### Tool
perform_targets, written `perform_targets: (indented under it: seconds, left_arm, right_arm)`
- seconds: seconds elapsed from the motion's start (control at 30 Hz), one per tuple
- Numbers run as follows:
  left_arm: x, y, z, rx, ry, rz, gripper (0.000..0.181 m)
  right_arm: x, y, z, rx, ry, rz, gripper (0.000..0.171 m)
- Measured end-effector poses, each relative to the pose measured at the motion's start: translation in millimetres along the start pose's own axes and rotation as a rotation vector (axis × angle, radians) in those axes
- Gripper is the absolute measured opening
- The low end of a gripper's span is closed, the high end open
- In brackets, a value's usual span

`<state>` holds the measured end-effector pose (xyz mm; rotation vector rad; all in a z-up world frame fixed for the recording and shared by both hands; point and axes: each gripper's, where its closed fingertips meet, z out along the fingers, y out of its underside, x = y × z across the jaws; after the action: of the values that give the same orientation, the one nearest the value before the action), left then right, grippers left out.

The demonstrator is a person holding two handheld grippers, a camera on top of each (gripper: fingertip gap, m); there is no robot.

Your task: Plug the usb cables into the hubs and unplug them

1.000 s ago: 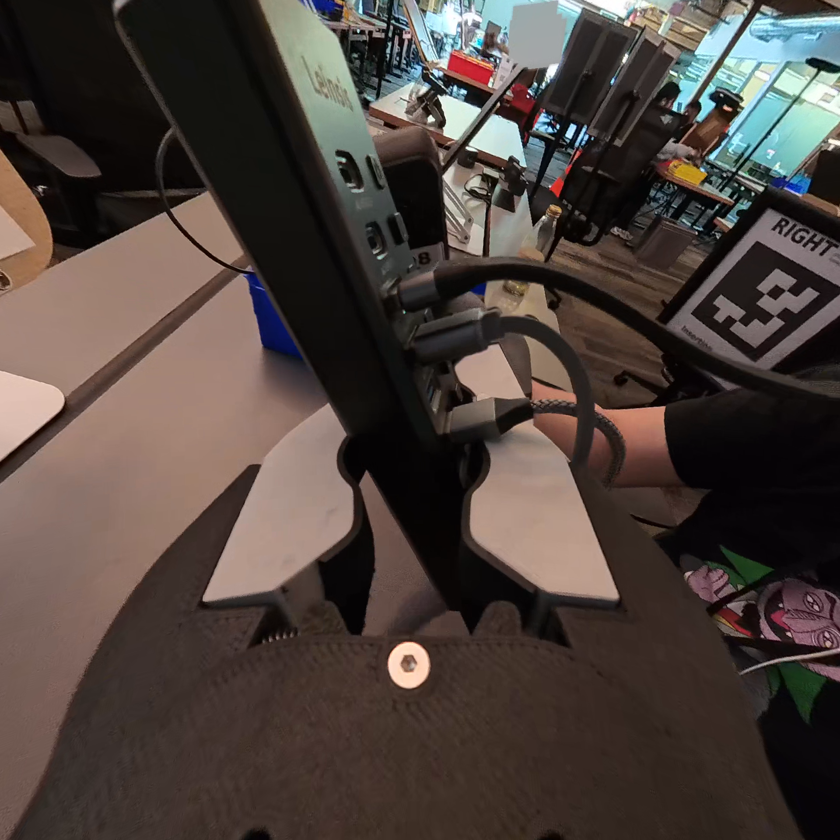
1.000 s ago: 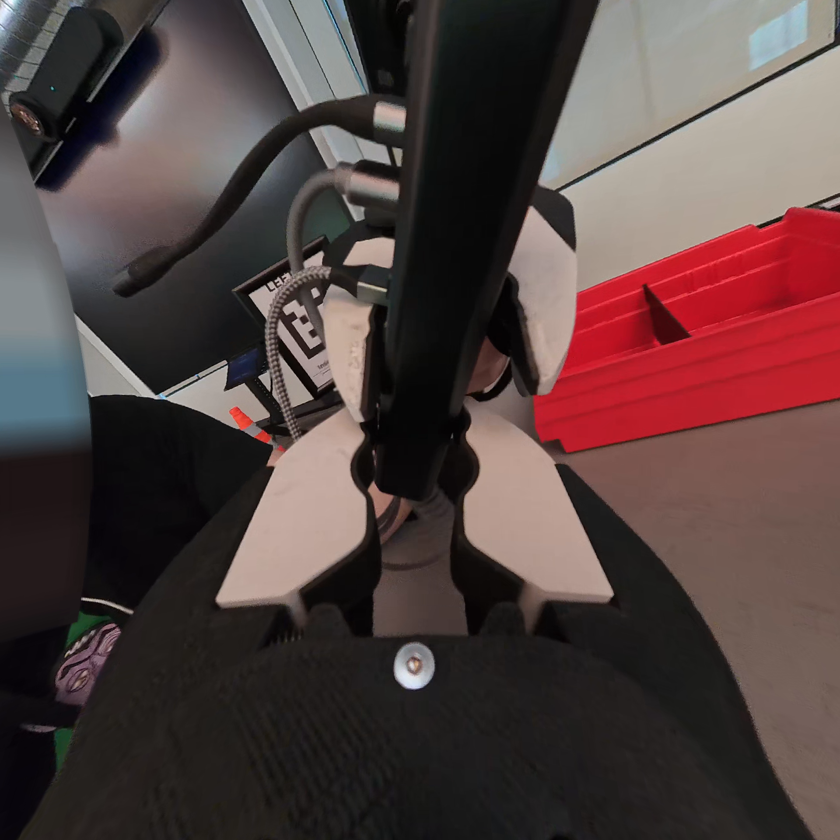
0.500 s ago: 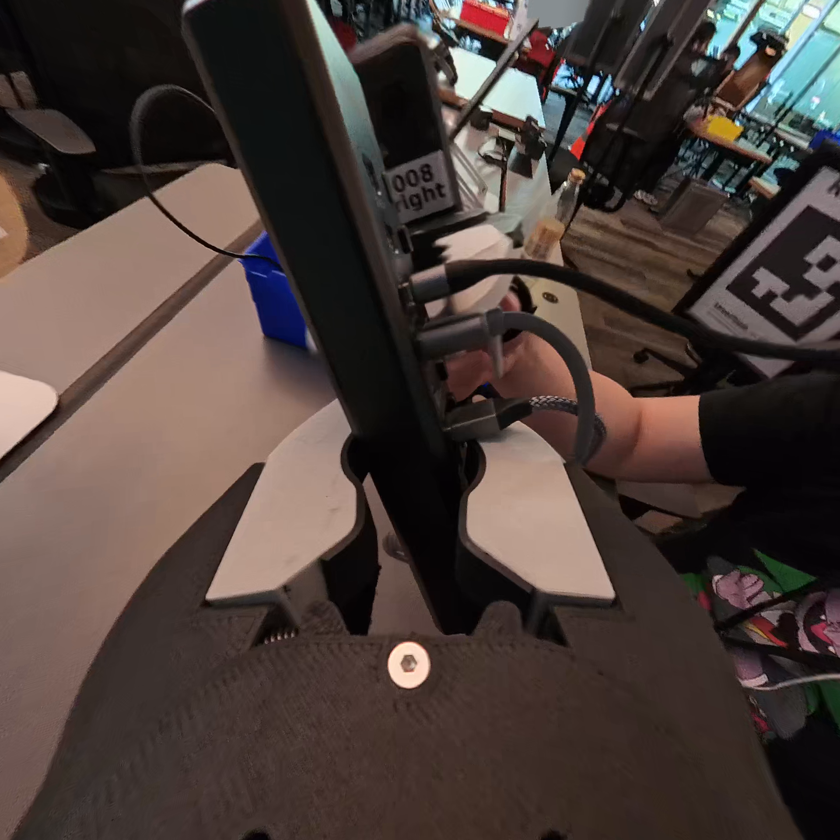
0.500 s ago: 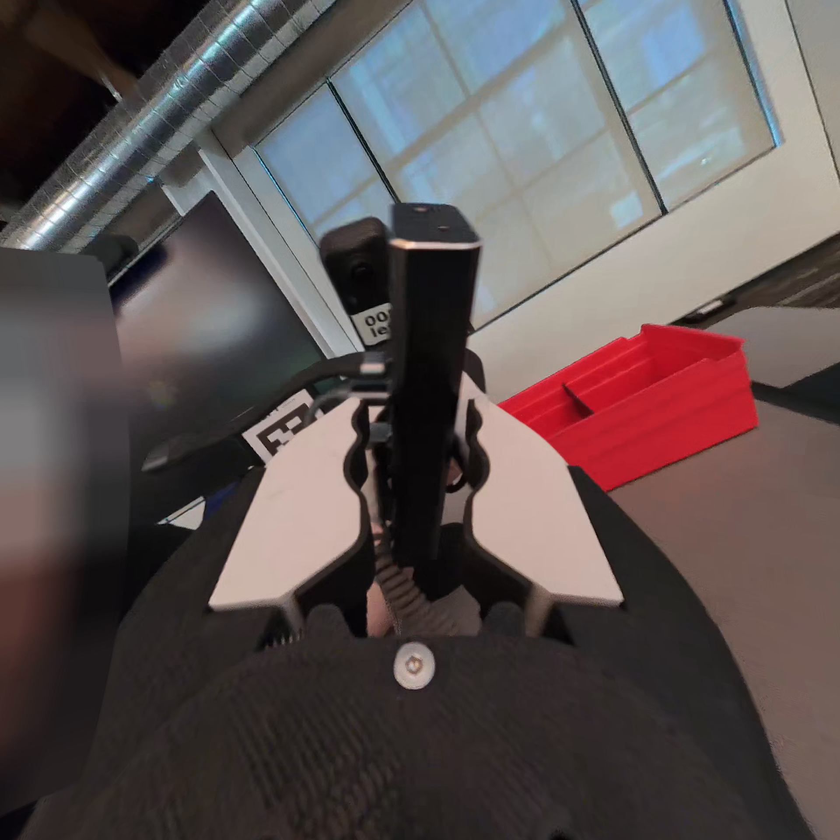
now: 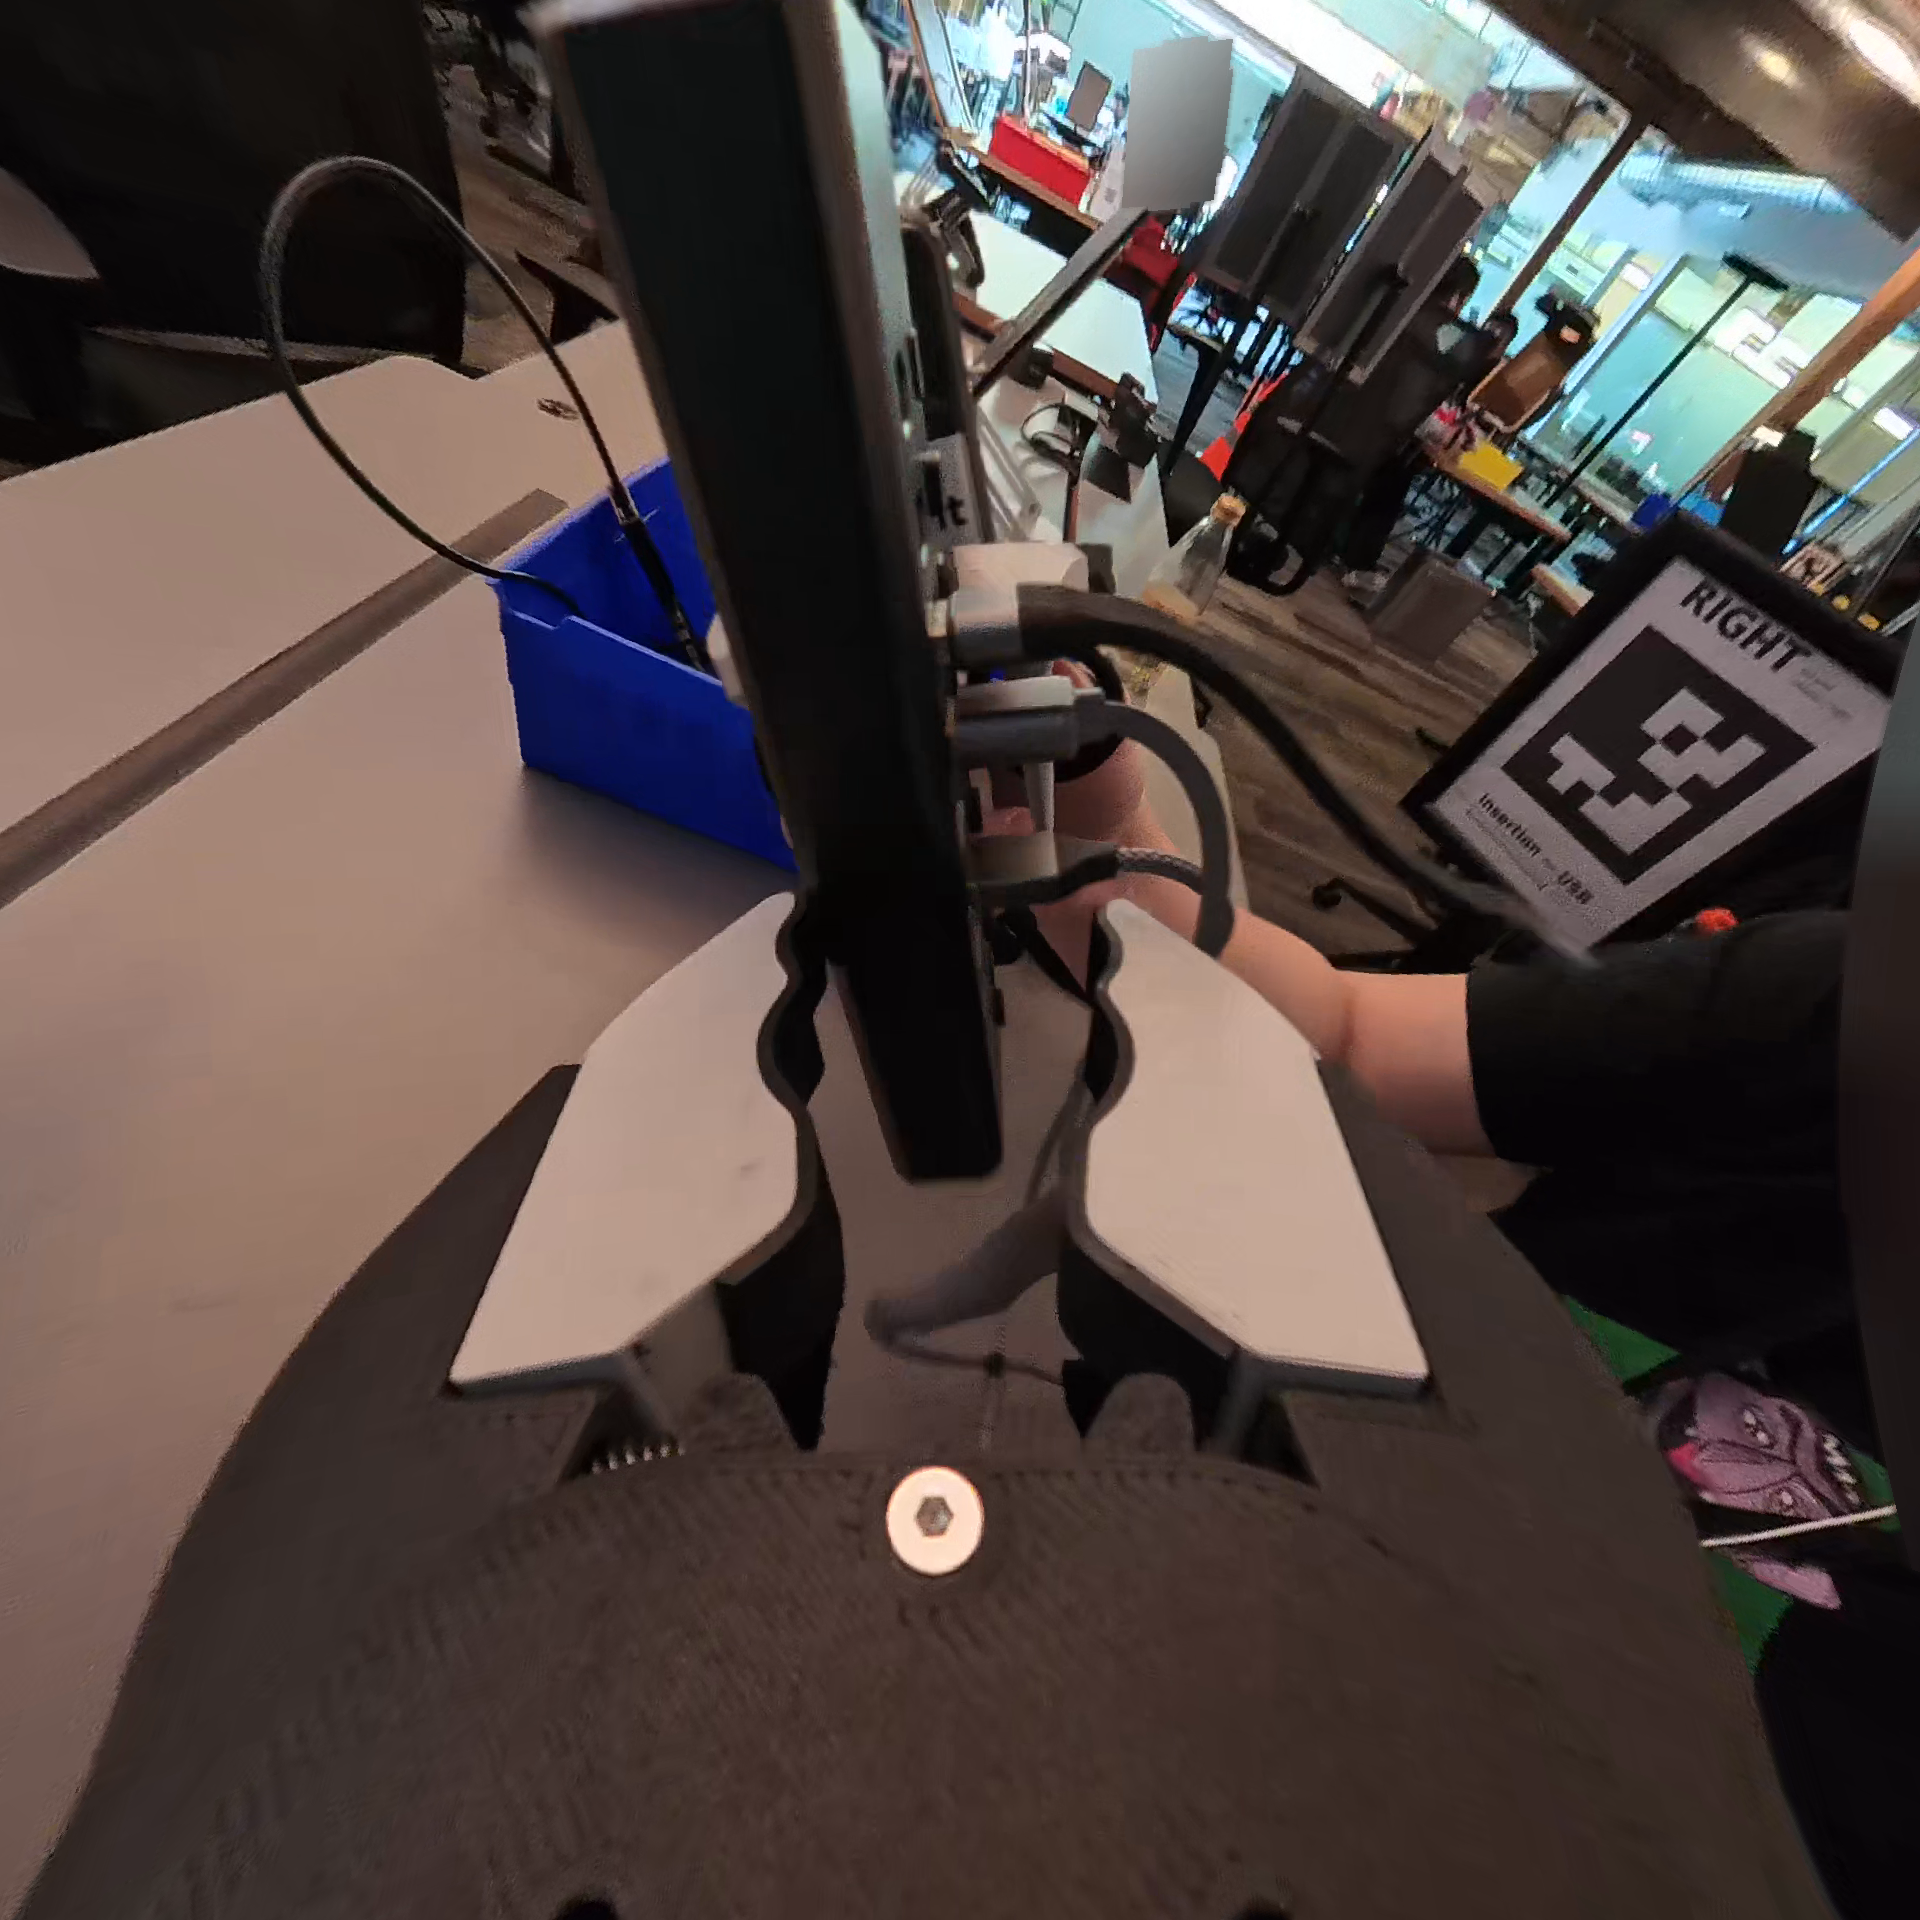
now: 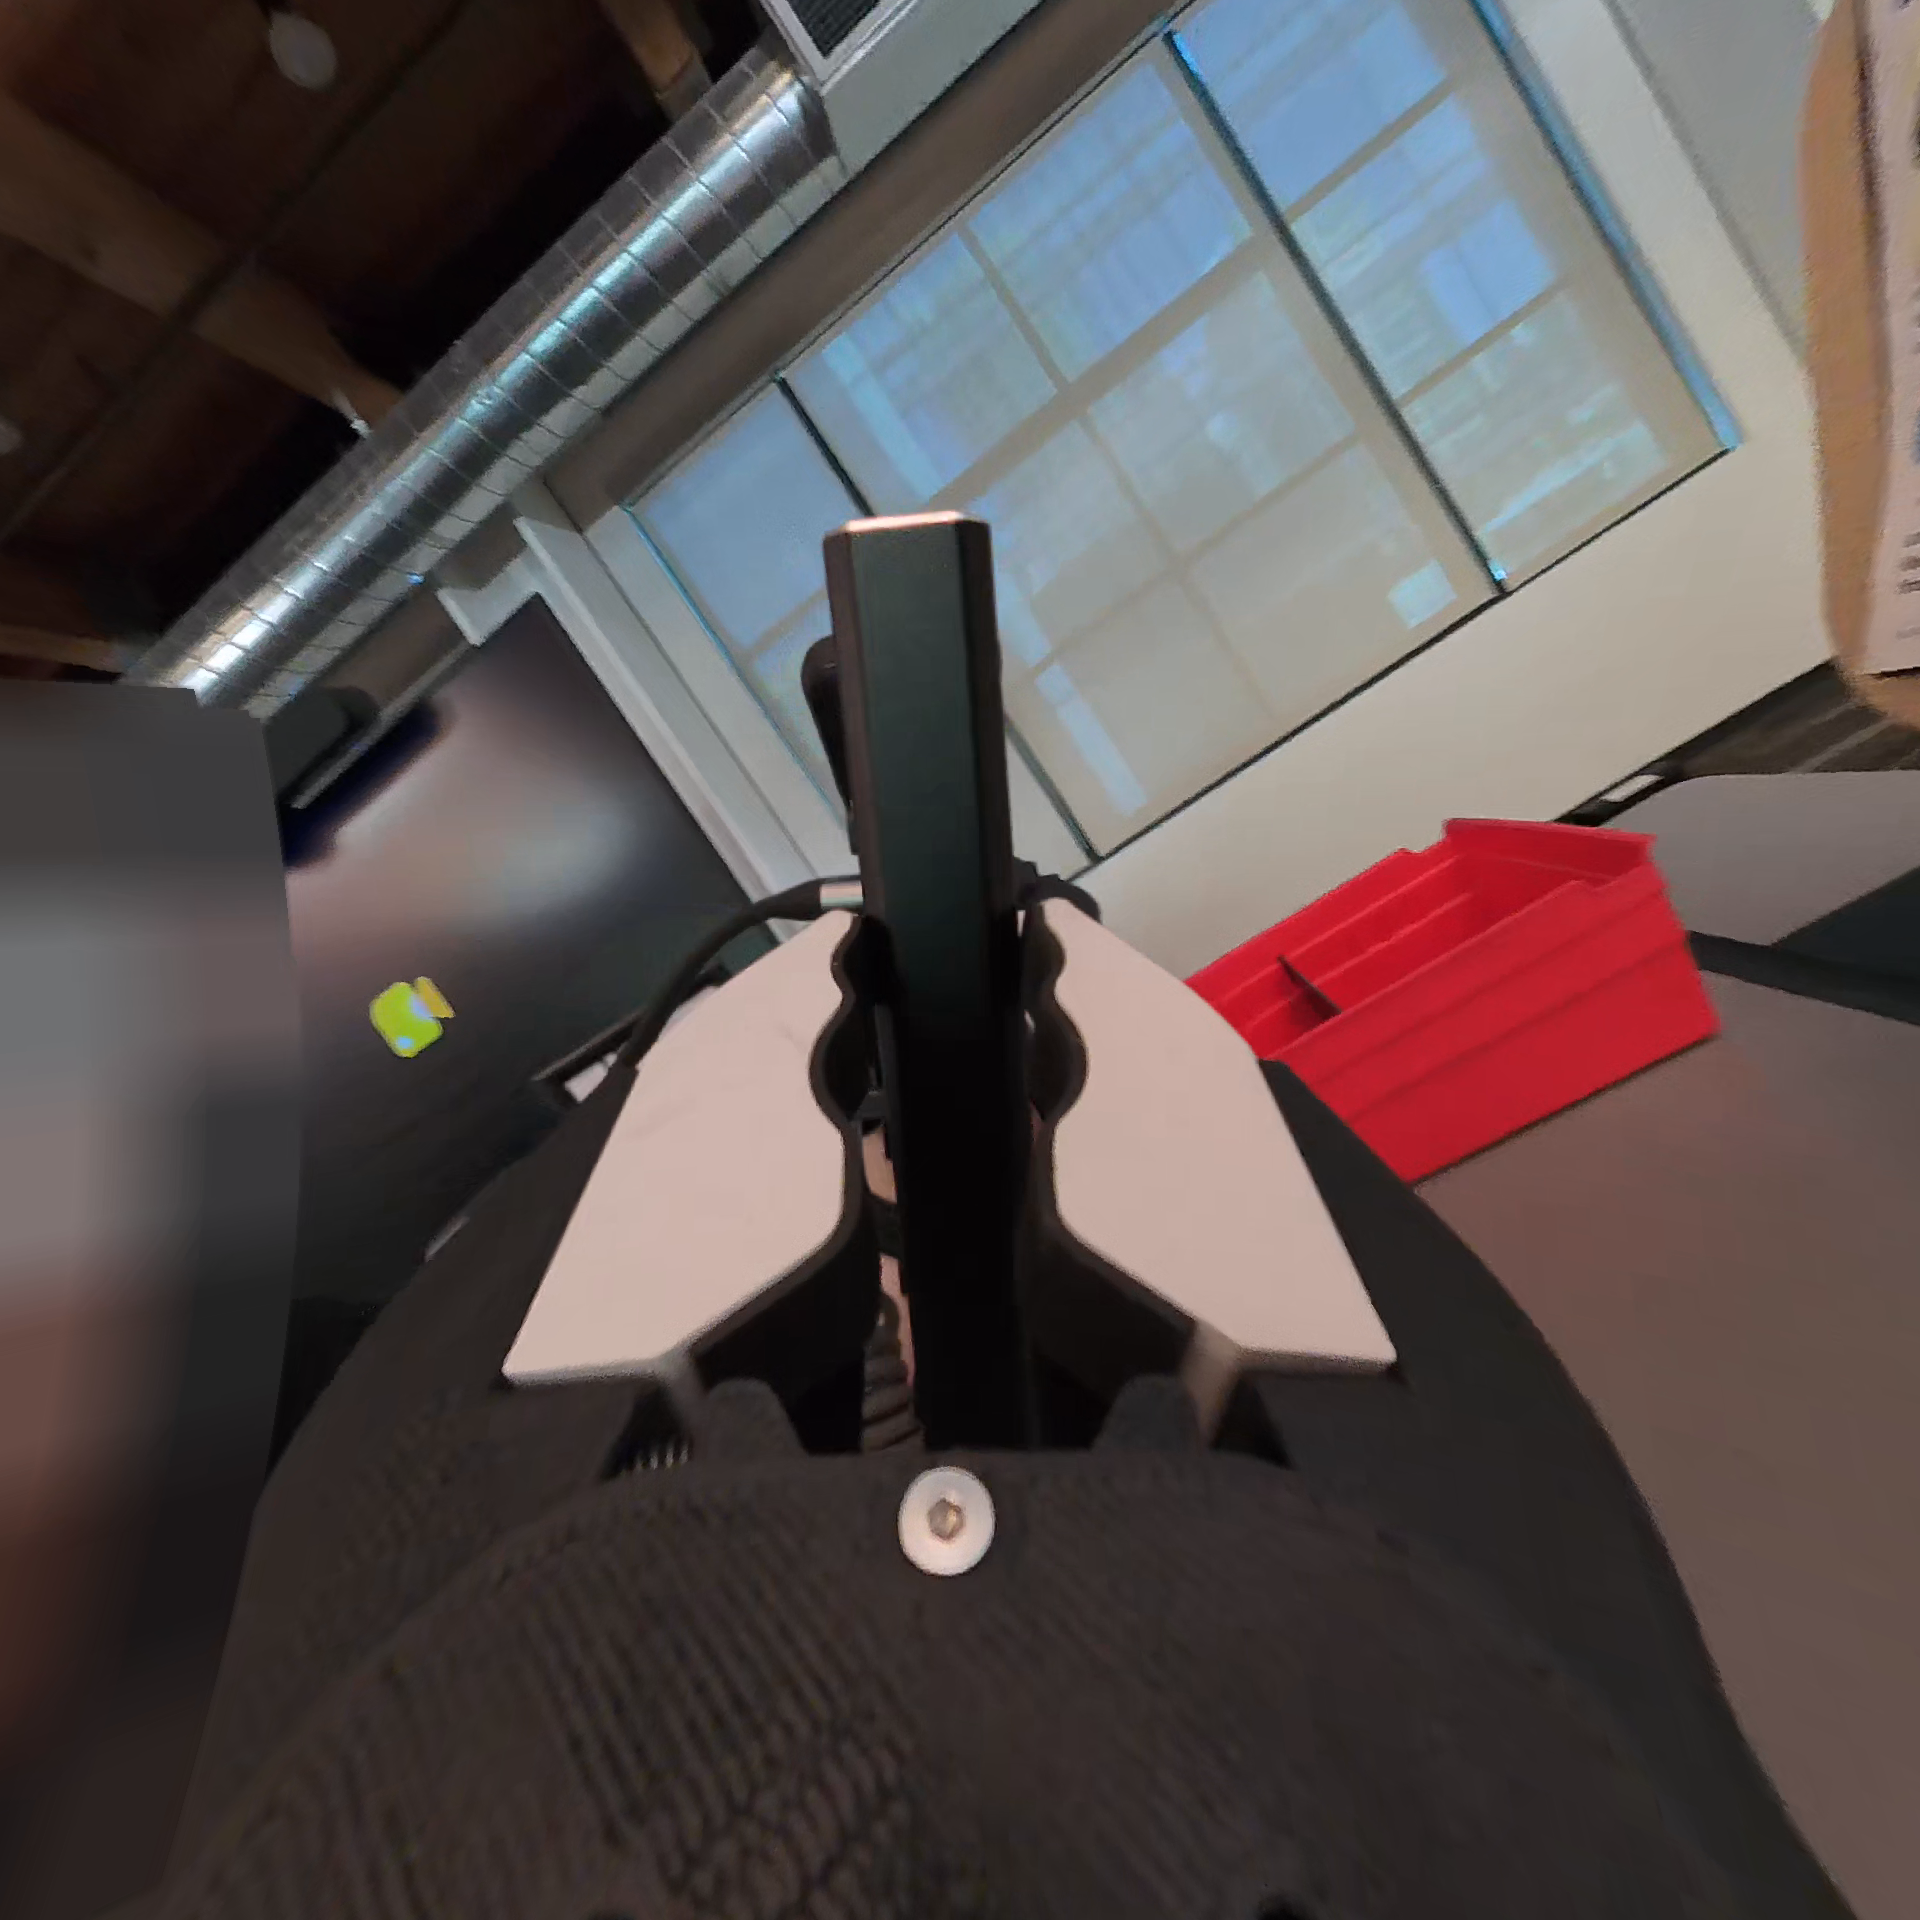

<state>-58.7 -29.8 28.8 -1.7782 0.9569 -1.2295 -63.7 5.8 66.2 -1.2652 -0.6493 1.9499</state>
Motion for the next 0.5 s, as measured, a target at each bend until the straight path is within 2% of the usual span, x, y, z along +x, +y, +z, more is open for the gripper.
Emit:
perform_targets:
  seconds: [0.13,0.27,0.3,0.37,0.43,0.5]
  left_arm:
    - [-13,-2,-16,0.034,-0.048,-0.021,0.048]
    - [-41,-2,-28,0.048,-0.211,-0.03,0.055]
    - [-41,-7,-28,0.089,-0.2,-0.023,0.06]
    - [-24,-26,-27,0.215,-0.067,-0.029,0.066]
    - [-14,-38,-29,0.31,0.041,-0.053,0.062]
    - [-19,-34,-26,0.295,0.03,-0.049,0.056]
  right_arm:
    - [6,-9,-12,-0.01,0.111,-0.091,0.028]
    - [13,-9,-18,-0.042,0.176,-0.119,0.029]
    - [14,-3,-17,-0.089,0.186,-0.141,0.029]
    - [16,12,-12,-0.191,0.202,-0.178,0.028]
    - [12,27,-4,-0.273,0.173,-0.191,0.028]
    - [7,41,3,-0.331,0.122,-0.179,0.028]
